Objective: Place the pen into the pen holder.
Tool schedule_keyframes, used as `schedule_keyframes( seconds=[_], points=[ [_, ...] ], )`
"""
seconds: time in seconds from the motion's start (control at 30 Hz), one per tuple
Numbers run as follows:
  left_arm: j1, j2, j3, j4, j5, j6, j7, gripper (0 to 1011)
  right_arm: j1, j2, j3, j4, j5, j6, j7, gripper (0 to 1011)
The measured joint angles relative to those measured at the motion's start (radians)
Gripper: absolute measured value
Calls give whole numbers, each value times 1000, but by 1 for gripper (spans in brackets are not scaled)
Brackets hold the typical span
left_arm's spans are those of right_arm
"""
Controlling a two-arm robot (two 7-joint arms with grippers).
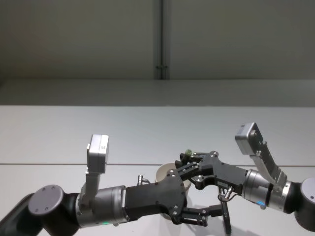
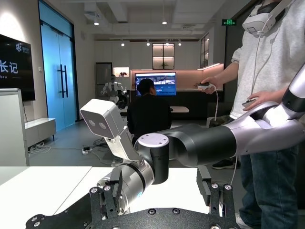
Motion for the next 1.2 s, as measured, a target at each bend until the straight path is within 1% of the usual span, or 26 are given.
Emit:
schedule_keyframes(
  seconds=[0.17, 0.57, 0.8, 0.83, 0.9, 0.97, 1.03, 1.07, 1.17, 1.2],
  points=[
    [0, 0, 0, 0, 0, 0, 0, 1001, 0, -5, -1, 5, -5, 1, -1, 203],
    [0, 0, 0, 0, 0, 0, 0, 1001, 0, -4, -1, 5, -4, 1, -1, 204],
    [0, 0, 0, 0, 0, 0, 0, 1001, 0, -3, -1, 4, -3, 1, -1, 403],
    [0, 0, 0, 0, 0, 0, 0, 1001, 0, -3, -1, 4, -3, 1, -1, 456],
    [0, 0, 0, 0, 0, 0, 0, 1001, 0, -3, -1, 4, -3, 1, -1, 505],
    [0, 0, 0, 0, 0, 0, 0, 1001, 0, -3, -1, 3, -3, 1, -1, 583],
    [0, 0, 0, 0, 0, 0, 0, 1001, 0, -3, -1, 3, -3, 1, -1, 624],
    [0, 0, 0, 0, 0, 0, 0, 1001, 0, -3, -1, 3, -3, 1, -1, 684],
    [0, 0, 0, 0, 0, 0, 0, 1001, 0, -3, -1, 3, -3, 1, -1, 740],
    [0, 0, 0, 0, 0, 0, 0, 1001, 0, -3, -1, 3, -3, 1, -1, 792]
  ],
)
